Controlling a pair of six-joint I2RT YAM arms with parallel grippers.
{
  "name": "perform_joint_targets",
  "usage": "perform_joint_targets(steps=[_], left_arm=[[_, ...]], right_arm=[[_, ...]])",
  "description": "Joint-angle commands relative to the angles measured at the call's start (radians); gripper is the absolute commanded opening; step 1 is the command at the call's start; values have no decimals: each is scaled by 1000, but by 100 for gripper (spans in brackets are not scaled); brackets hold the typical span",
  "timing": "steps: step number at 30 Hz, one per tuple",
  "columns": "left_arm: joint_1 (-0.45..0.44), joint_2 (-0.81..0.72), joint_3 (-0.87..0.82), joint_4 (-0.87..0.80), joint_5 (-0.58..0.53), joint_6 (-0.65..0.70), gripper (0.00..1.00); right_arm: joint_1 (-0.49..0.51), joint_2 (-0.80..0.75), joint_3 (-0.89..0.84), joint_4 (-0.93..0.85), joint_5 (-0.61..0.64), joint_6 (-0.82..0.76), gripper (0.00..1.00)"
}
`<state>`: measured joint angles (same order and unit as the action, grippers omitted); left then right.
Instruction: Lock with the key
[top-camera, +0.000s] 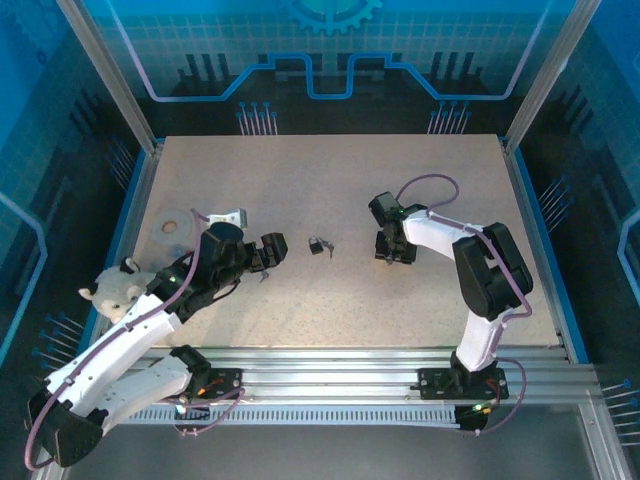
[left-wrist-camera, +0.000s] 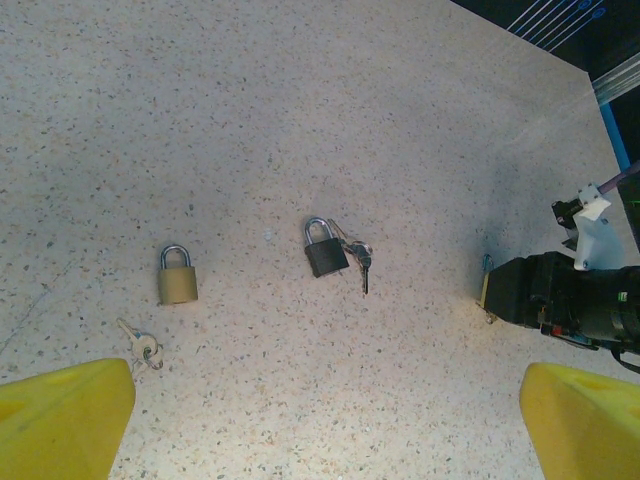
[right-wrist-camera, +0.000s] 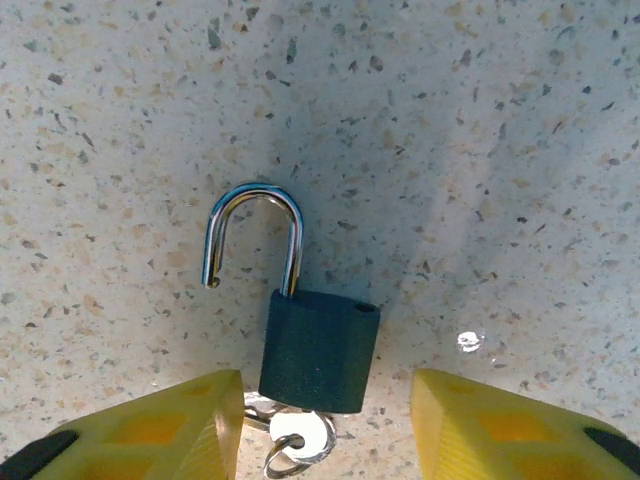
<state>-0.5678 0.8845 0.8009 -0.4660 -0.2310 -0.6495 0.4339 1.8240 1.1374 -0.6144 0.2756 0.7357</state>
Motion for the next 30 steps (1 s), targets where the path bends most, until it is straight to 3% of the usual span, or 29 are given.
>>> perform_joint_targets(steps=[1, 30], left_arm=[[-7, 1, 8, 18, 10, -1, 99], [-7, 1, 14, -2, -3, -23, 99]], right_arm=[[-20, 15, 21, 0, -4, -6, 46], [-48, 36, 3, 25, -2, -33, 22]])
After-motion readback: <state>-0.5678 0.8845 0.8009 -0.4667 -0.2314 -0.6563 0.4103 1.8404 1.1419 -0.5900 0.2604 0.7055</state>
